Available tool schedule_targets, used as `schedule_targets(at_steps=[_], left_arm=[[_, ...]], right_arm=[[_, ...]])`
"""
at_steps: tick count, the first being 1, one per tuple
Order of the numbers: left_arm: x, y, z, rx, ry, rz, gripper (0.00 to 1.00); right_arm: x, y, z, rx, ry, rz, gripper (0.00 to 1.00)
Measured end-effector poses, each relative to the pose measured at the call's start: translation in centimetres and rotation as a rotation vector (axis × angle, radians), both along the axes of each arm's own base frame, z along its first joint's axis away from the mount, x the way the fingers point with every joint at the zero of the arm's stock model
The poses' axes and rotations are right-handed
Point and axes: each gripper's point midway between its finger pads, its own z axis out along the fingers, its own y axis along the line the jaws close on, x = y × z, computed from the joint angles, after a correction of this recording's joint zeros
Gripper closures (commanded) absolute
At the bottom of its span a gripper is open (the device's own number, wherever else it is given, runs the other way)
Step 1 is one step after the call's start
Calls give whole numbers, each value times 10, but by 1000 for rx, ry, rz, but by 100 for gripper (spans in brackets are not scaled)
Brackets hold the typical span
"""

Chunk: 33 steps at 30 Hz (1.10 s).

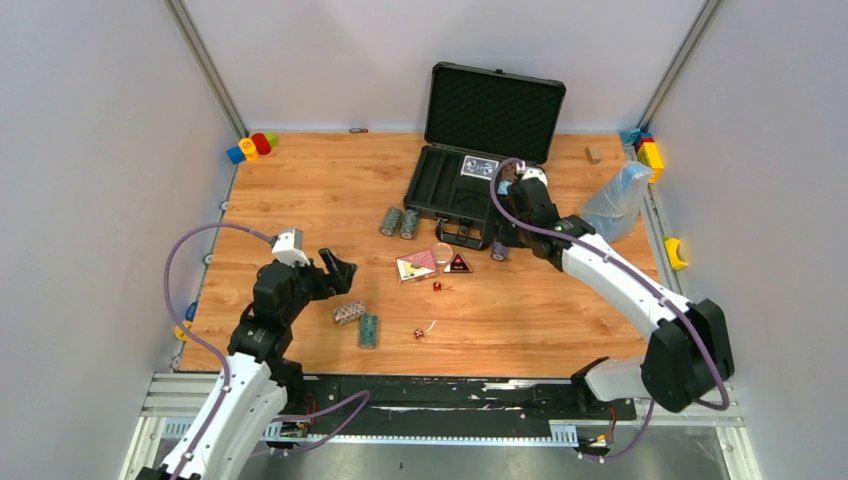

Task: Pack up texas hold em set

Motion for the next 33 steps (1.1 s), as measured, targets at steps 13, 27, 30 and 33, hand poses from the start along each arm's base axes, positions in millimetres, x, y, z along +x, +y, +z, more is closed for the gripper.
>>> schedule_targets(at_steps=[13, 27, 30, 33], left_arm=[[-10, -4, 12, -30, -75, -37, 0], [-13, -13, 8, -42, -57, -90, 0], [-13, -13, 8, -43, -58, -89, 0], [-13, -13, 8, -42, -58, -87, 0]], right_arm=[[-44, -15, -23, 81, 30, -60, 21], [-47, -17, -33, 91, 52, -107, 21], [-45, -15, -46, 68, 93, -113, 20], [-41, -14, -55, 56, 116, -123, 24]])
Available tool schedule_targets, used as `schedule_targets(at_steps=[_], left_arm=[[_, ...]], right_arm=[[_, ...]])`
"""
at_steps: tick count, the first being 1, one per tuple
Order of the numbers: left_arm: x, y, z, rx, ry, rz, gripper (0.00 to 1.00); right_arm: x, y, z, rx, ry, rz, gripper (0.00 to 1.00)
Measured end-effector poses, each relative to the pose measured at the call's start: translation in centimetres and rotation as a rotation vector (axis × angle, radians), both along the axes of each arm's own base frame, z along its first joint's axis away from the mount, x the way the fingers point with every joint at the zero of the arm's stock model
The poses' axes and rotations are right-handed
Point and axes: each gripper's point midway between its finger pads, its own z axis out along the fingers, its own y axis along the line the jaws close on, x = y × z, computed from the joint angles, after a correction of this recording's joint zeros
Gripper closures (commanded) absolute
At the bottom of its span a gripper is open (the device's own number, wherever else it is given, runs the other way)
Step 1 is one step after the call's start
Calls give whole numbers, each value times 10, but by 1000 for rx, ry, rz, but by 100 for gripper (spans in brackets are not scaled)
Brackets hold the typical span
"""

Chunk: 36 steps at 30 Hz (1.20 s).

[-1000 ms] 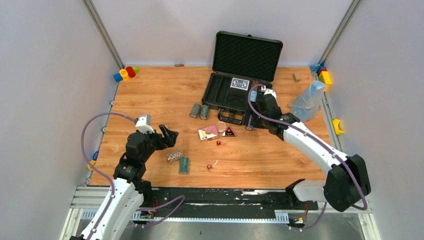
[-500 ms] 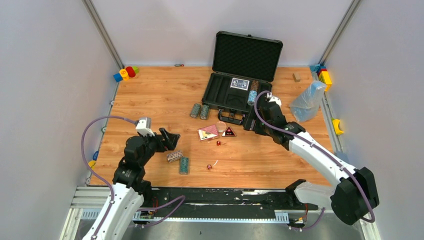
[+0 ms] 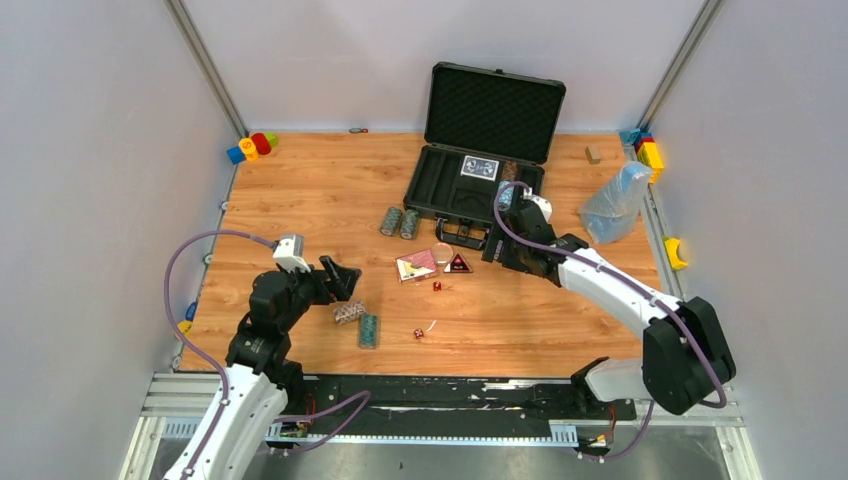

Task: Pack up texas hold em set

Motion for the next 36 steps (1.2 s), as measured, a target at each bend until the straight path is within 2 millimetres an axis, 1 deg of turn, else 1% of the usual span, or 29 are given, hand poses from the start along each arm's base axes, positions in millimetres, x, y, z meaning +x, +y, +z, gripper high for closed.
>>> schedule_targets(at_steps=[5, 9, 13, 21, 24, 28, 33, 36], left_arm=[[0, 0, 0, 0, -1, 2, 0], [0, 1, 0, 0, -1, 5, 0], [1, 1, 0, 1, 1, 9, 0], [1, 3, -1, 3, 1, 17, 0], [2, 4, -1, 5, 1, 23, 0], [2, 4, 1, 4, -4, 24, 0], [2, 4, 1, 3, -6, 24, 0], [2, 4, 1, 3, -7, 25, 0]], right_arm=[[7, 3, -14, -8, 29, -26, 32], [11, 5, -27, -20, 57, -33, 34], [20, 2, -35, -32, 67, -60, 36], [53, -15, -46, -39, 72, -145, 45], [64, -20, -50, -54, 69, -174, 52], [78, -17, -57, -54, 73, -188, 62], [79, -16, -55, -53, 73, -185, 65], [75, -18, -52, -54, 75, -183, 66]])
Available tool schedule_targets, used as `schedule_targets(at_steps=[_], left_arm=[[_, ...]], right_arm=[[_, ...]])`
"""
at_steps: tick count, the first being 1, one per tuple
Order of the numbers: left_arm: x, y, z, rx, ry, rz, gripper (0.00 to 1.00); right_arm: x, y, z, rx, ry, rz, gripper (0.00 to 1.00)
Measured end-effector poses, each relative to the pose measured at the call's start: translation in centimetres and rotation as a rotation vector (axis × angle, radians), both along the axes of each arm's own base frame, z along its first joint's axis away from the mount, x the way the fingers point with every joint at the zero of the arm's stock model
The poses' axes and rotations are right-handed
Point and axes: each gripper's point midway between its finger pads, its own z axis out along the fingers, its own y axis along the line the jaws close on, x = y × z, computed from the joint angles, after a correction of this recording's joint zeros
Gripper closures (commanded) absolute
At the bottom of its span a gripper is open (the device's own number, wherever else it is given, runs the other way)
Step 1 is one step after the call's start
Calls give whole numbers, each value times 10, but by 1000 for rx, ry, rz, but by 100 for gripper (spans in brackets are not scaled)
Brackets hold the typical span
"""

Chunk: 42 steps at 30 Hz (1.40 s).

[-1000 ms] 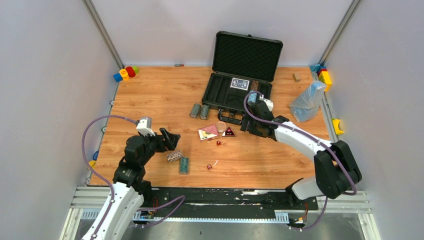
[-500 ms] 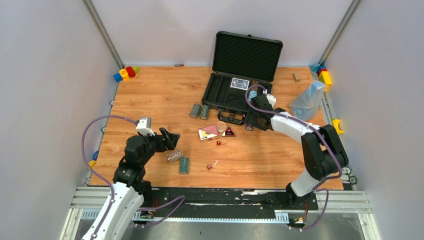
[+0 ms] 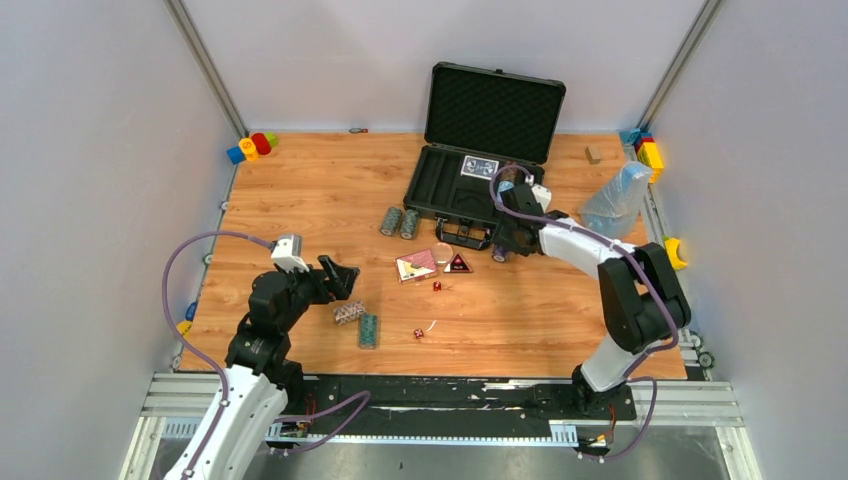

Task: Pack up texas hold em set

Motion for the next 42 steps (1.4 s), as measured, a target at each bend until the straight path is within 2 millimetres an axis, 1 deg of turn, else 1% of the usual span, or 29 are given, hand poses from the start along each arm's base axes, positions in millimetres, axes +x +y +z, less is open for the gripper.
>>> schedule_targets(at_steps=[2, 4, 8, 10, 12, 15, 17, 19, 21, 24, 27, 30, 33, 36, 42], left_arm=[[0, 0, 0, 0, -1, 1, 0], [0, 0, 0, 0, -1, 1, 0], [0, 0, 0, 0, -2, 1, 0], [0, 0, 1, 0, -2, 1, 0], [0, 0, 1, 0, -2, 1, 0], [0, 0, 1, 0, -3, 1, 0], [0, 0, 1, -1, -4, 1, 0], [0, 0, 1, -1, -6, 1, 0], [0, 0, 2, -2, -7, 1, 0], [0, 0, 2, -2, -8, 1, 0], [0, 0, 1, -1, -4, 1, 0], [0, 0, -1, 0, 2, 1, 0], [0, 0, -1, 1, 2, 1, 0], [0, 0, 0, 0, 0, 2, 0], [0, 0, 0, 0, -1, 3, 0]], right_arm=[[-8, -3, 8, 2, -1, 5, 66], [-15, -6, 22, 9, -18, 11, 65], [-16, -7, 68, 47, -123, 30, 66], [-14, -10, 86, 50, -166, 38, 68], [-5, -14, 101, 47, -202, 41, 70], [23, -29, 117, 31, -234, 18, 70], [44, -41, 121, 4, -244, 4, 70], [68, -54, 120, -53, -249, -2, 71], [89, -65, 113, -122, -240, -8, 71], [118, -70, 95, -186, -210, 11, 71], [135, -72, 72, -208, -174, 29, 71], [142, -71, 50, -221, -135, 49, 70], [146, -75, 38, -241, -112, 48, 69], [150, -78, 35, -249, -108, 43, 68], [164, -83, 41, -291, -131, 33, 68]])
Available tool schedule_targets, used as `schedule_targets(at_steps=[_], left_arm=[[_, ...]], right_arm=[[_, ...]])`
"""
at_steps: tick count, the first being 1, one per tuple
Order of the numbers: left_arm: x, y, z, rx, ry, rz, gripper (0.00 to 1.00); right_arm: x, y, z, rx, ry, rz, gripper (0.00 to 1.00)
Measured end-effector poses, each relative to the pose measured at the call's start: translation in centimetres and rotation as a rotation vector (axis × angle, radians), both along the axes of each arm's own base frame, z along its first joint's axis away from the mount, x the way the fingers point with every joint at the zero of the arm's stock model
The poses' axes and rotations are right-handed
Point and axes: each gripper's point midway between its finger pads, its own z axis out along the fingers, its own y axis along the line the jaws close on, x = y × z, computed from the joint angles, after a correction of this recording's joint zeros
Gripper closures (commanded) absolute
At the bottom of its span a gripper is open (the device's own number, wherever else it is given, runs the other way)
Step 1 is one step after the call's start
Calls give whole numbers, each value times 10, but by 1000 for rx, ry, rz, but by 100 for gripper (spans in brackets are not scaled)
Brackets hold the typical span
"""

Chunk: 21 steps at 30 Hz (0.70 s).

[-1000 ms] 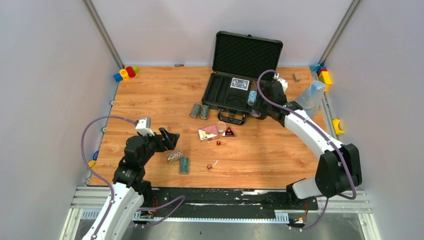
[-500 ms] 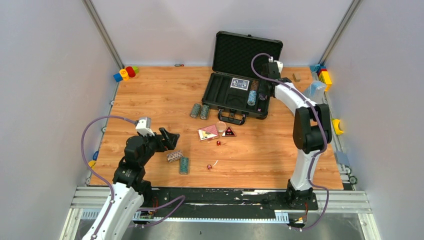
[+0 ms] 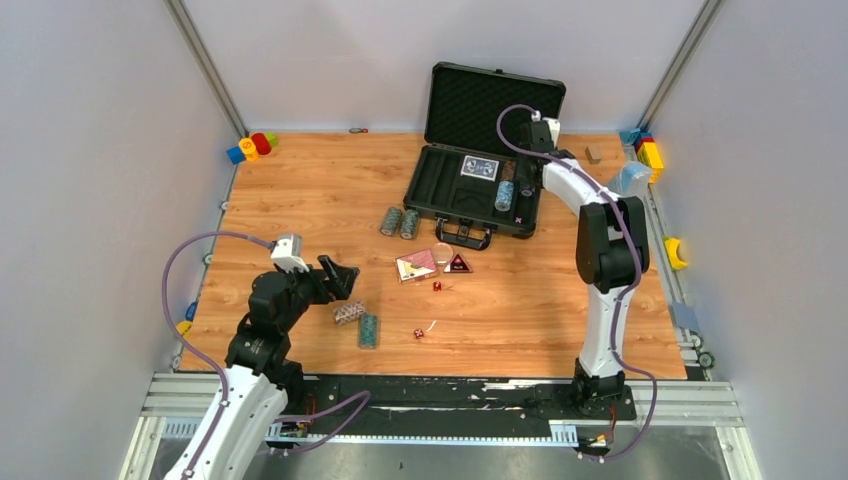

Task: Pack up texas hold em set

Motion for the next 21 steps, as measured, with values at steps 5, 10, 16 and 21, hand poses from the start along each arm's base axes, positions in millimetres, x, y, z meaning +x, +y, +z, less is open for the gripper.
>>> schedule_targets(at_steps=[5, 10, 16, 21], left_arm=[[0, 1, 0, 1, 0, 5, 0], [0, 1, 0, 2, 1, 7, 0], [0, 1, 0, -1, 2, 8, 0], [0, 1, 0, -1, 3, 8, 0]], right_arm=[[15, -2, -3, -18, -9, 2, 44], [26, -2, 6, -28, -40, 6, 25], [30, -2, 16, -15, -71, 9, 31], [3, 5, 35, 31, -73, 48, 35]])
